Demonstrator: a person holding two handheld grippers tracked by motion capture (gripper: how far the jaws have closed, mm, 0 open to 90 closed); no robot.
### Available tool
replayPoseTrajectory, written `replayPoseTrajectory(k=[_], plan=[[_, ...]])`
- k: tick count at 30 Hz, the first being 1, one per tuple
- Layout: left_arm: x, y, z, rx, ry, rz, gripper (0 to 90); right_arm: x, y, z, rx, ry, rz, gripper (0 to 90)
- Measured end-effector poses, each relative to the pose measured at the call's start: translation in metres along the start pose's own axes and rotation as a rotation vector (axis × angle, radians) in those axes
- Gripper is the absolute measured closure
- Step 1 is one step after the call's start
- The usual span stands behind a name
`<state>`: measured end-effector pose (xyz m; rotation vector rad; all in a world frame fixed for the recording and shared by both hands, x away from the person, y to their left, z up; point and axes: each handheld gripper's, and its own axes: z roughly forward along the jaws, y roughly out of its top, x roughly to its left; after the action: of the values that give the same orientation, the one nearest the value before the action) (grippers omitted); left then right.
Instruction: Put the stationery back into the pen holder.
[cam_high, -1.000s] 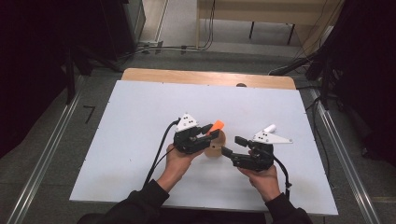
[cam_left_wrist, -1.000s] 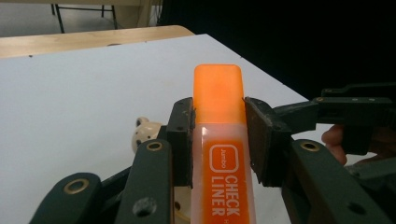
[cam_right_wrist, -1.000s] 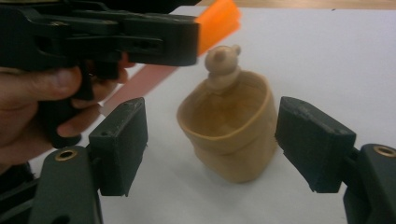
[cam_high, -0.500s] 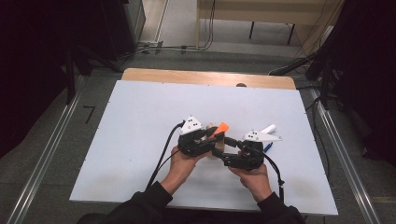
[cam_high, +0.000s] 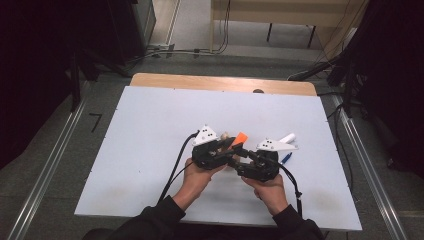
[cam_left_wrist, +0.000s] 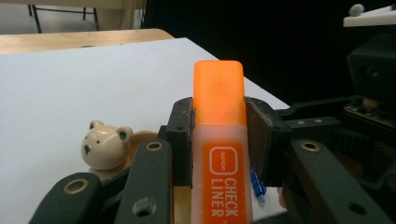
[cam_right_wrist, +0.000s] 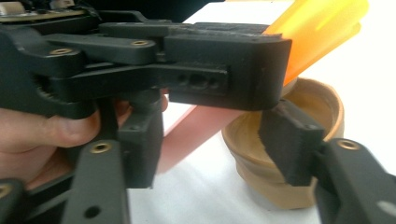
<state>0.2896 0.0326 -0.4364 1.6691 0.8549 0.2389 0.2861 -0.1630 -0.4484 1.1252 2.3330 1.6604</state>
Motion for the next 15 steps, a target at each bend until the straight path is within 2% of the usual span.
replayPoseTrajectory(k=[6, 9, 15], plan=[[-0.0033, 0.0006, -0.0019, -0.013, -0.002, 0.018, 63.8, -0.0022, -0.0002, -0.0004, -0.005, -0.003, 0.006, 61.7], [-0.0038, 0.0024, -0.0043, -0.02, -0.007, 0.017, 58.3, -0.0042, -0.0008, -0.0017, -0.011, -0.01, 0.016, 71.5], [-0.004, 0.0029, -0.0082, -0.012, 0.005, 0.044, 48.9, -0.0056, -0.0001, -0.0038, -0.025, -0.004, 0.023, 72.0]])
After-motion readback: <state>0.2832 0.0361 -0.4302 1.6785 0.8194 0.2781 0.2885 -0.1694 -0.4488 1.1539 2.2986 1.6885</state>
